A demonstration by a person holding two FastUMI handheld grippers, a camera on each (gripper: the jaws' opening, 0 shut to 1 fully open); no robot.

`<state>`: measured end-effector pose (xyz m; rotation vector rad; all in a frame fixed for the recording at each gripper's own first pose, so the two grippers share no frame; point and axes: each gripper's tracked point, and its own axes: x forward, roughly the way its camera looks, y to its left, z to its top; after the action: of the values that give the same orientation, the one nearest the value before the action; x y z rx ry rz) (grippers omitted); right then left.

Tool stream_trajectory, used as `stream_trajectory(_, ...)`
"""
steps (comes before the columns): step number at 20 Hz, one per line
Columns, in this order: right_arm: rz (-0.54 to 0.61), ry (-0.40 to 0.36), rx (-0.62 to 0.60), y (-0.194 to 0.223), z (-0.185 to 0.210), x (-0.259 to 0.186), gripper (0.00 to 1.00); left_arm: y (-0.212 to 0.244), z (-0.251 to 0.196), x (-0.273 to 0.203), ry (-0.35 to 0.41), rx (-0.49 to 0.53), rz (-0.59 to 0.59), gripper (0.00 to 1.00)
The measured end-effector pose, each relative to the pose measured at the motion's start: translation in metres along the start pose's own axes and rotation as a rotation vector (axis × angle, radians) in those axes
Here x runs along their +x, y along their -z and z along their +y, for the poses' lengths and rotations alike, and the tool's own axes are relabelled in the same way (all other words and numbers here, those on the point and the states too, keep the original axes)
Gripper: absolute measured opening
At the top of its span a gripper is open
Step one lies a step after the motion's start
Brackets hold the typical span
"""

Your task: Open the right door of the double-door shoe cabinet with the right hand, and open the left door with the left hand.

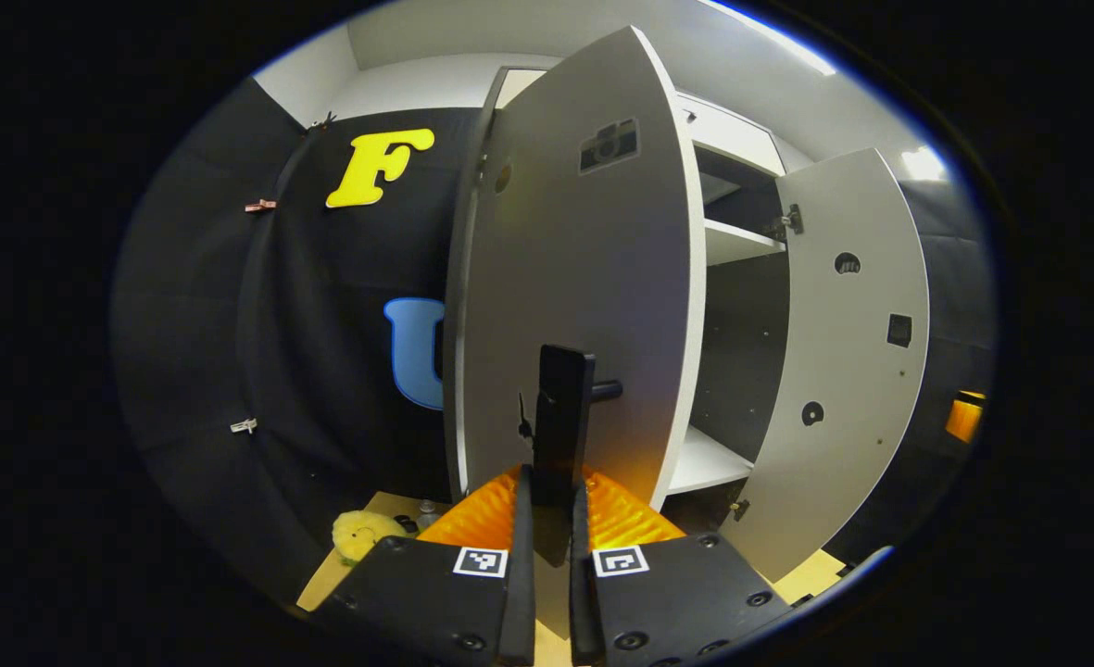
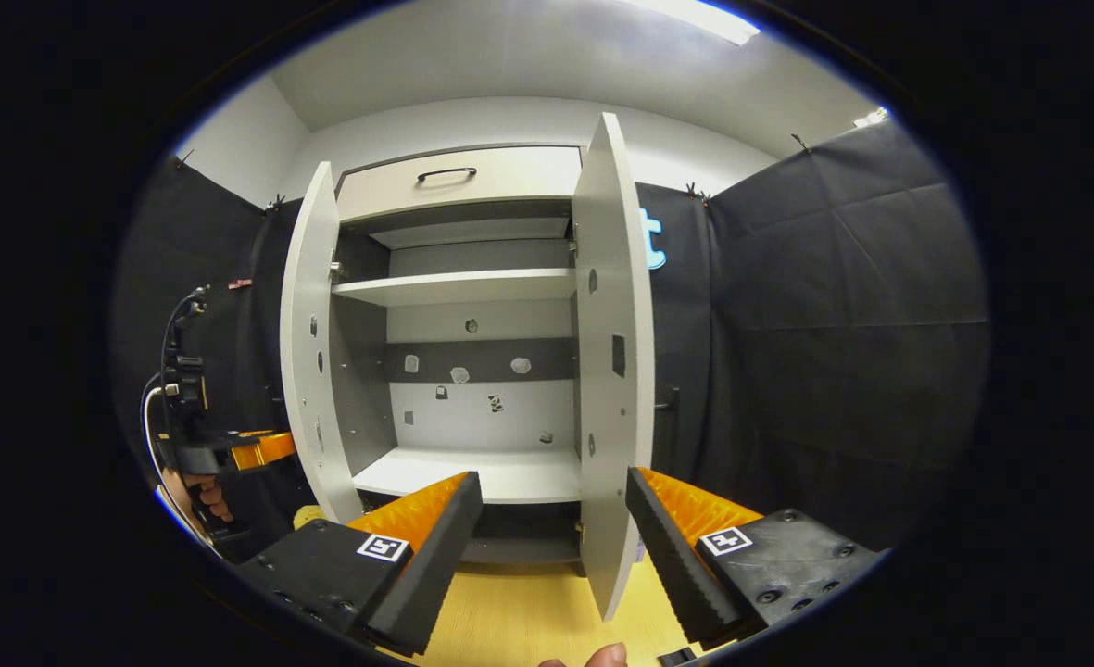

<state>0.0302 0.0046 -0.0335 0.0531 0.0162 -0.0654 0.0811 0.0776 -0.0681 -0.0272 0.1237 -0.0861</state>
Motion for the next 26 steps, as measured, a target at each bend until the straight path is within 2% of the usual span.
stream_trajectory(5, 0.008, -0.015, -0.013, 0.004, 0.017, -0.001, 0.98, 0.000, 0.024, -0.014, 0.017, -0.017, 0.001, 0.20)
stream_trajectory(9, 0.011, -0.024, 0.007, 0.005, 0.025, 0.000, 0.98, -0.001, 0.038, -0.018, 0.015, 0.014, -0.004, 0.17)
stream_trajectory(16, 0.019, -0.043, -0.011, 0.007, 0.041, 0.006, 0.98, -0.001, 0.047, -0.020, 0.027, 0.009, -0.020, 0.15)
stream_trajectory(26, 0.026, -0.048, -0.011, 0.006, 0.051, 0.012, 0.98, -0.004, 0.095, -0.022, -0.013, -0.016, -0.039, 0.11)
